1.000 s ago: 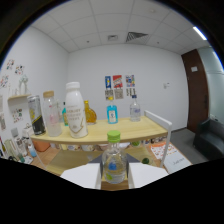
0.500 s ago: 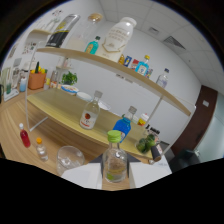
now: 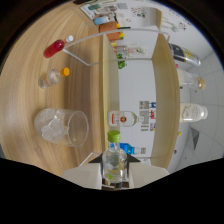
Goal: Make me a cup of Vodka Sunrise.
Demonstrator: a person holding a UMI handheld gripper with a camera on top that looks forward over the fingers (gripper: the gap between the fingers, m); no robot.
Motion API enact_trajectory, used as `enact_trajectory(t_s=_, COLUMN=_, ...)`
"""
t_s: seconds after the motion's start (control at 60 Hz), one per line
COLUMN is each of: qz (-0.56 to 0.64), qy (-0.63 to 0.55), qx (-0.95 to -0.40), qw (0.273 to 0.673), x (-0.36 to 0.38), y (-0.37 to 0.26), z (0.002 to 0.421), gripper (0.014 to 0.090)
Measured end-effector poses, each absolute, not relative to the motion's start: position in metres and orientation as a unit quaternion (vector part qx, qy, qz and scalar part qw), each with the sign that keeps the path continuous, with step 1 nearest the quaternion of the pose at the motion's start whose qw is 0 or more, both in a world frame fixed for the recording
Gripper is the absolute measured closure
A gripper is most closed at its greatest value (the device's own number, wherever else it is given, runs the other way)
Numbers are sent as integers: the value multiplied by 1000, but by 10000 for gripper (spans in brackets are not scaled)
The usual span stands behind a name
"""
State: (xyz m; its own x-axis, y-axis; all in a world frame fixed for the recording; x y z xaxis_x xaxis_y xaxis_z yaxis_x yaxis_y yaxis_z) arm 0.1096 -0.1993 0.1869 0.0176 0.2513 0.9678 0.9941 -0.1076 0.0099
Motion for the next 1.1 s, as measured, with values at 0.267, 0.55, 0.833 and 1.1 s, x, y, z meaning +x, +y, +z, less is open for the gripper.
enact_trajectory(t_s=0.267, qz=-548, qy=-610, qx=-490, qw=296, x=120, y=-194, z=189, gripper=692)
enact_trajectory(t_s=0.55, qz=-545, qy=-614, qx=-490, qw=294, x=110, y=-195, z=188, gripper=692)
enact_trajectory(t_s=0.833, qz=-384, qy=-449, qx=-643, qw=488, x=87, y=-206, z=234, gripper=691)
enact_trajectory(t_s=1.1, qz=-84, qy=-170, qx=-741, qw=645, x=99, y=-214, z=249, gripper=689)
